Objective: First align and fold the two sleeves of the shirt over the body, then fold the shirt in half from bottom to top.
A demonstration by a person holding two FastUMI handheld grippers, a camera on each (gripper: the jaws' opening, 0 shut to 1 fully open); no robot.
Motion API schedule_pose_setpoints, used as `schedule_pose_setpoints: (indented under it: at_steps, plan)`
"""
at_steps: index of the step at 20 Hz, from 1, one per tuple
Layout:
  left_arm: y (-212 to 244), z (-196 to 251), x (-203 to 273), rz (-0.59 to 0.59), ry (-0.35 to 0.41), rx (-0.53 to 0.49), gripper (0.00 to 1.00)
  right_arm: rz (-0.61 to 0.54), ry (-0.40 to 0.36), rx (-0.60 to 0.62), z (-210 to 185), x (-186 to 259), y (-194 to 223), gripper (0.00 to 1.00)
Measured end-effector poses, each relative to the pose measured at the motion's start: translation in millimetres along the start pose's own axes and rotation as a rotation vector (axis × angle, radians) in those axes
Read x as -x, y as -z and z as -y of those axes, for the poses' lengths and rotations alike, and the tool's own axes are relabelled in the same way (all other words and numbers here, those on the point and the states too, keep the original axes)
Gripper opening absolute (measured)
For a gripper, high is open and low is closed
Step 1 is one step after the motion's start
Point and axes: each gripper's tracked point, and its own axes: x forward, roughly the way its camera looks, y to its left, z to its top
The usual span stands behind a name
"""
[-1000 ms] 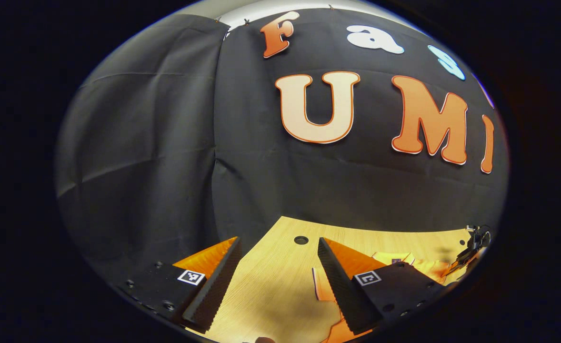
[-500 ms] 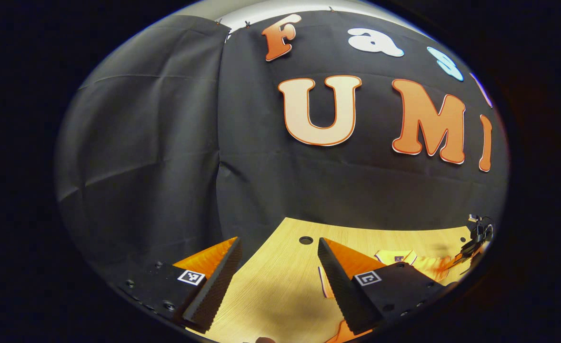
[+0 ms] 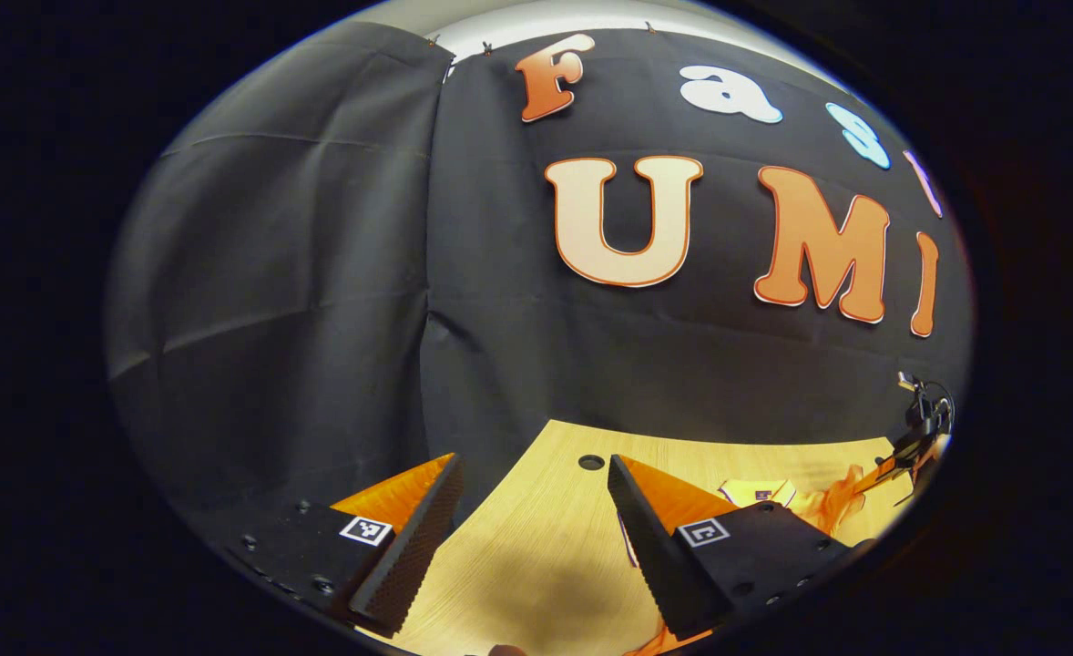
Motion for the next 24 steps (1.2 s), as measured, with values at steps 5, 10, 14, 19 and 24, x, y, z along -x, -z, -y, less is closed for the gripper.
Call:
schedule_pose_setpoints:
  at_steps: [5, 10, 14, 19, 24]
  plan:
    - [3.9, -30.1, 6.2, -0.007, -0.021, 0.005, 0.98, 0.006, -0.042, 0.113, -51.4, 3.6, 3.6, 0.06]
    - [11.4, -63.9, 12.9, -0.02, -0.061, 0.021, 0.98, -0.018, -0.08, 0.209, -98.6, -2.1, 16.7, 0.06]
    - [20.5, -83.9, 16.8, -0.04, -0.088, 0.023, 0.98, -0.039, -0.054, 0.247, -115.4, -19.4, 25.8, 0.06]
    - [24.5, -92.0, 17.4, -0.046, -0.104, 0.02, 0.98, -0.068, -0.124, 0.228, -141.7, -30.3, 35.8, 0.16]
    - [25.4, -85.8, 14.2, -0.055, -0.098, 0.026, 0.98, -0.059, -0.157, 0.232, -151.8, -29.4, 38.5, 0.61]
